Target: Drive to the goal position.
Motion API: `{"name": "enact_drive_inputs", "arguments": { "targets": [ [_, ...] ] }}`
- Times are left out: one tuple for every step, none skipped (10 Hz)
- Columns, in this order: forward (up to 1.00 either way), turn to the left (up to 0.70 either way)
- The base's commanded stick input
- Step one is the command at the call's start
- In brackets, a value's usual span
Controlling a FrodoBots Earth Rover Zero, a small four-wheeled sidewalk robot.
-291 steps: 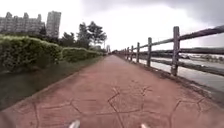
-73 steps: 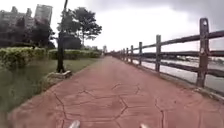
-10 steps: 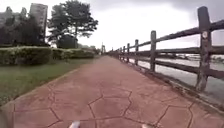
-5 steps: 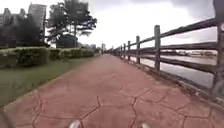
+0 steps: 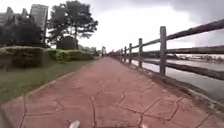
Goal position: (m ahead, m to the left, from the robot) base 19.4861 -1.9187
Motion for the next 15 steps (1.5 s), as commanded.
{"name": "enact_drive_inputs", "arguments": {
  "targets": [
    [0.70,0.17],
    [0.70,0.00],
    [0.70,0.00],
    [0.70,0.00],
    [0.70,0.00],
    [0.70,0.00],
    [0.70,0.00],
    [0.70,0.00],
    [0.70,0.00],
    [0.70,0.00],
    [0.70,0.12],
    [0.70,0.27],
    [0.70,0.27],
    [0.70,0.12],
    [0.70,0.00]
  ]
}}
